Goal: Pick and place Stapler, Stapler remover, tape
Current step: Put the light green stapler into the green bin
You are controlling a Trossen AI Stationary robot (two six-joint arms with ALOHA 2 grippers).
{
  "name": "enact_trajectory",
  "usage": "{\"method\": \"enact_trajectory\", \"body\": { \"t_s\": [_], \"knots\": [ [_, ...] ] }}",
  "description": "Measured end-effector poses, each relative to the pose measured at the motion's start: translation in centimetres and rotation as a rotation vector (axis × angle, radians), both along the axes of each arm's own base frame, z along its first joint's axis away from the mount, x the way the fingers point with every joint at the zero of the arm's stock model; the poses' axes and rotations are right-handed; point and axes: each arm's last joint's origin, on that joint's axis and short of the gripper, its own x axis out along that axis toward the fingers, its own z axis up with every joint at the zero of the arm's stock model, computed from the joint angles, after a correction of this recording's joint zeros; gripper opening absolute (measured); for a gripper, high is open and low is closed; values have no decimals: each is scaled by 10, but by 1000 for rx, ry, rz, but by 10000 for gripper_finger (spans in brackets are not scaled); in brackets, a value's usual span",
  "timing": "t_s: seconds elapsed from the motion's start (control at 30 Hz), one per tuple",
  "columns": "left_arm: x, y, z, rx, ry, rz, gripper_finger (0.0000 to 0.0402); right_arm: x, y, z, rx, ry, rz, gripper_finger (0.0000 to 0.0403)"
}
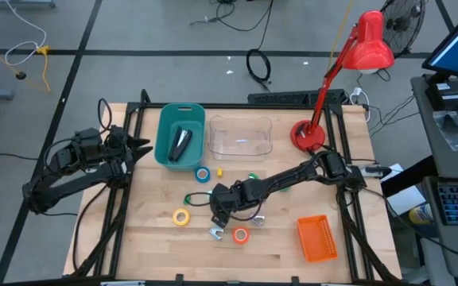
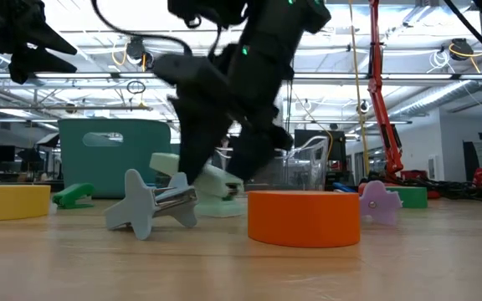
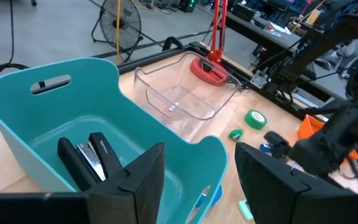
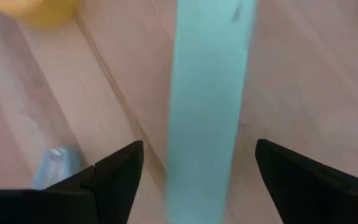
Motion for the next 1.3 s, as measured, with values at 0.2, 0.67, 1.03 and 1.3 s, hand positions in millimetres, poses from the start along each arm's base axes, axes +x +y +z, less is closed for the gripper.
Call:
{"method": "enact_trajectory", "body": {
  "t_s": [0.2, 0.67, 1.03, 1.3],
  "knots": [
    [0, 0, 0, -4, 4, -9, 200, -3, -2, -3, -68, 21, -38, 304],
    [0, 0, -1, -5, 5, -9, 200, -4, -3, -3, -74, 36, -39, 304],
    [0, 0, -1, -6, 4, -8, 200, -9, -4, -15, -61, 49, -67, 245],
    [0, 0, -1, -11, 2, -7, 200, -7, -5, -17, -35, 5, -110, 121]
  ]
}}
